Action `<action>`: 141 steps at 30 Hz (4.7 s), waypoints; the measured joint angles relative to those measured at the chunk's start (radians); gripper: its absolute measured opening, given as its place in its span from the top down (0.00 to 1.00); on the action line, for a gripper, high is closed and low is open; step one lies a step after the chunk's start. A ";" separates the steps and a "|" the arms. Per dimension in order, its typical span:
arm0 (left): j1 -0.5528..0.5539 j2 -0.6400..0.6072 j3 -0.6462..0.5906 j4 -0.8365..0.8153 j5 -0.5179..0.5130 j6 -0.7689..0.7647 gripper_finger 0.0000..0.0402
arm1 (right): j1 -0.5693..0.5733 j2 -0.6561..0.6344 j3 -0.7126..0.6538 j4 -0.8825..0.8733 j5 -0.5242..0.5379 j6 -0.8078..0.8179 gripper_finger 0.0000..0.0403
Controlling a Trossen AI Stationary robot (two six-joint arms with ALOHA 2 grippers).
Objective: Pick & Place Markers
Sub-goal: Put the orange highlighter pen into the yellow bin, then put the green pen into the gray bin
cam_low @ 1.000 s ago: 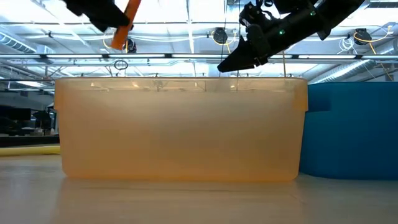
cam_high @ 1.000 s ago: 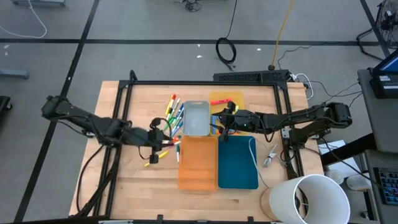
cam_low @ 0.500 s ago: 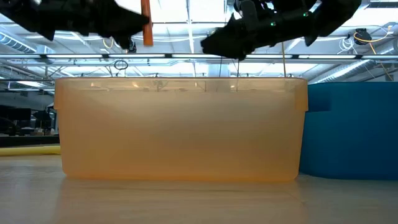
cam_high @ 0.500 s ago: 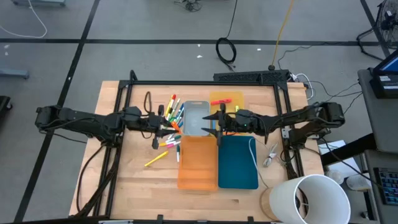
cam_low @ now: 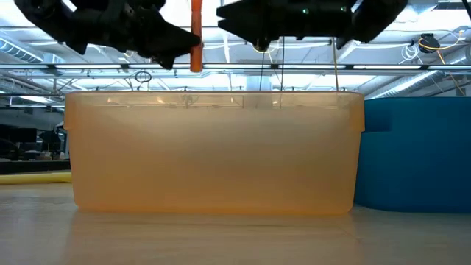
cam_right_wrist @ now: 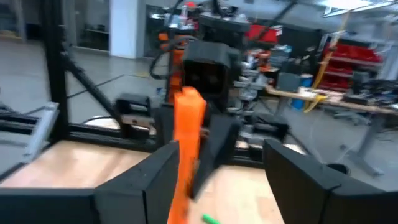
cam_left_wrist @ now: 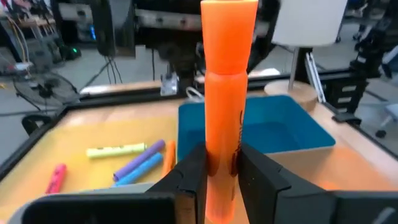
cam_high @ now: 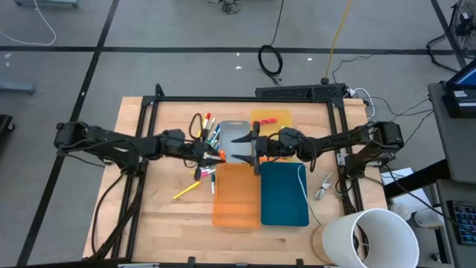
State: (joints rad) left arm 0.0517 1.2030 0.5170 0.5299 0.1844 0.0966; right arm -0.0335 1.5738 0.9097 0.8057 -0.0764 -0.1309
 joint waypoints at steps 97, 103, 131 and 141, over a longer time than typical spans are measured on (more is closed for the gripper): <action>-0.128 -0.206 0.132 -0.610 -0.597 -0.072 0.44 | -0.119 -0.310 -0.202 -0.576 0.492 0.147 0.87; -0.128 -0.206 0.132 -0.607 -0.597 -0.074 0.45 | -0.131 -0.314 -0.208 -0.571 0.492 0.149 0.84; -0.128 -0.206 0.132 -0.609 -0.595 -0.081 0.47 | -0.132 -0.313 -0.208 -0.547 0.492 0.146 0.79; -0.128 -0.206 0.132 -0.623 -0.594 -0.107 0.47 | -0.132 -0.313 -0.208 -0.540 0.494 0.164 0.69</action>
State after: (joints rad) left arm -0.0761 0.9966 0.6487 -0.0933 -0.4091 -0.0101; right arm -0.1654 1.2606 0.7021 0.2653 0.4171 0.0330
